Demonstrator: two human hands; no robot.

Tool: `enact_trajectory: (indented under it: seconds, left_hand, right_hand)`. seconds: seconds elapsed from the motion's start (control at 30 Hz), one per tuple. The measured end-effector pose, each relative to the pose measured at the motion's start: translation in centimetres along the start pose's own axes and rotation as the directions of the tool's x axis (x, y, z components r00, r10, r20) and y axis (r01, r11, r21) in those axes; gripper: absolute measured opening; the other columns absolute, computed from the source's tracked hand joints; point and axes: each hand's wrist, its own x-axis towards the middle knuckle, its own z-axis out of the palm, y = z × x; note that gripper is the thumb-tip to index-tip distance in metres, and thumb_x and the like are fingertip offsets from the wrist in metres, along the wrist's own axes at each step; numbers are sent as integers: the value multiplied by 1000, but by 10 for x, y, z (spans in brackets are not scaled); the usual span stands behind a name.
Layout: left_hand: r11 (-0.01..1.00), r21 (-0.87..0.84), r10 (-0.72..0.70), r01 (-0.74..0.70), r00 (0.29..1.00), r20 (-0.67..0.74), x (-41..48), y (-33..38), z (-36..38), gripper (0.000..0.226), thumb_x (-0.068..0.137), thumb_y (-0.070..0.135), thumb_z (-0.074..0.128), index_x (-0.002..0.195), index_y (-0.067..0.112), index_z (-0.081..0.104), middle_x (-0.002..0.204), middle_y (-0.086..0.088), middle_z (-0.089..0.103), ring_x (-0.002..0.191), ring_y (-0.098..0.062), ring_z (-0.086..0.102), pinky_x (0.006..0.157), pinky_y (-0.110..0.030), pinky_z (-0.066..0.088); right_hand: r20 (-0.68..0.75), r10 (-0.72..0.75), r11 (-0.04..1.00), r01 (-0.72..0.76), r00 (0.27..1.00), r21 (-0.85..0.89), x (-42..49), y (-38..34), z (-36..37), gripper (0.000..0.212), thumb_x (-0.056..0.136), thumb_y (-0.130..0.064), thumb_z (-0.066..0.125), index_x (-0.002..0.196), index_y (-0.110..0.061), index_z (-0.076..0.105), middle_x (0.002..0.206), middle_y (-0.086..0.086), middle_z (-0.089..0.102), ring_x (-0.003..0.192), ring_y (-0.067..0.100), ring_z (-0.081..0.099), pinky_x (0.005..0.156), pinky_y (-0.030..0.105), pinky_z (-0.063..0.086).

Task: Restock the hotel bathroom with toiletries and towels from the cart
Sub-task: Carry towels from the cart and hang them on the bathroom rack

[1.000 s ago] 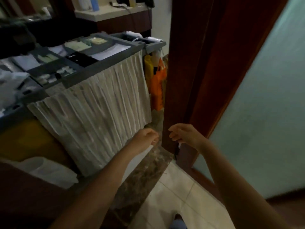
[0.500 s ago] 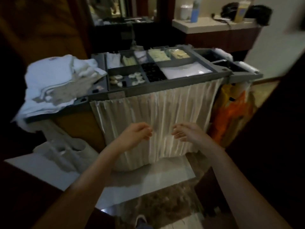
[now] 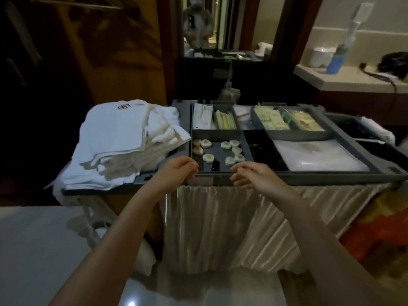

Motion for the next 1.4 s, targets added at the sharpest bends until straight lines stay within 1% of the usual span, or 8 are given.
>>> enact_trajectory:
  seconds: [0.23, 0.43, 0.6, 0.8, 0.93, 1.07, 1.2, 1.4]
  left_hand:
    - [994, 108, 2, 22, 975, -220, 53, -11, -64, 17, 97, 20, 43, 94, 14, 60, 97, -3, 65, 85, -11, 62, 71, -21, 46]
    - [981, 170, -13, 93, 907, -420, 96, -20, -118, 19, 95, 24, 47, 82, 32, 58, 93, 5, 65, 89, -10, 62, 73, -25, 45]
    - [944, 264, -15, 198, 824, -566, 126, -29, -151, 13, 94, 20, 51, 99, 19, 63, 107, 2, 63, 103, -13, 56, 90, -24, 40]
    - [918, 183, -121, 353, 686, -717, 143, -58, -183, 27, 96, 22, 49, 120, 13, 58, 133, -2, 51, 114, -19, 52, 79, -23, 39]
    - [871, 270, -143, 410, 738, -660, 169, -79, -204, 38, 97, 30, 46, 132, 15, 49, 141, -3, 46, 127, -21, 44, 97, -25, 34]
    - [745, 473, -166, 471, 817, -552, 203, -100, -219, 53, 96, 49, 34, 144, 27, 32, 155, 2, 22, 144, -17, 17, 115, -37, 14]
    - [716, 536, -158, 448, 851, -500, 236, -115, -239, 52, 96, 52, 28, 145, 35, 24, 157, 6, 15, 145, -14, 8, 116, -46, 6]
    - [697, 597, -96, 397, 877, -471, 259, -131, -250, 59, 89, 61, 25, 145, 40, 21, 157, 9, 13, 145, -12, 8, 116, -43, 11]
  right_hand:
    - [207, -152, 980, 175, 966, -98, 106, -53, 27, 21, 100, -21, 42, 97, -20, 62, 93, 2, 67, 84, 13, 65, 77, 26, 50]
    - [388, -282, 944, 327, 877, -53, 200, -96, 41, 21, 99, -19, 42, 102, -16, 63, 93, 3, 66, 87, 16, 64, 78, 27, 51]
    - [474, -276, 952, 304, 836, 17, 282, -118, 64, 20, 99, -20, 42, 104, -17, 61, 96, 3, 66, 84, 13, 67, 73, 23, 52]
    - [535, -215, 973, 228, 817, 43, 334, -120, 115, 25, 97, -22, 45, 121, -18, 50, 112, 4, 56, 94, 16, 60, 78, 27, 50]
    - [437, -300, 930, 361, 848, -63, 364, -125, 143, 30, 96, -22, 45, 126, -20, 49, 117, 2, 48, 99, 16, 49, 80, 28, 44]
    - [352, -426, 807, 526, 834, -268, 395, -127, 174, 33, 93, -26, 48, 126, -28, 52, 140, 2, 41, 129, 26, 37, 107, 42, 35]
    - [355, -344, 699, 489, 869, -522, 421, -141, 196, 38, 96, -34, 42, 133, -32, 48, 154, 6, 24, 141, 29, 18, 113, 40, 18]
    - [349, -159, 589, 372, 924, -717, 461, -152, 215, 47, 98, -37, 29, 143, -25, 35, 145, 11, 38, 129, 35, 37, 106, 42, 29]
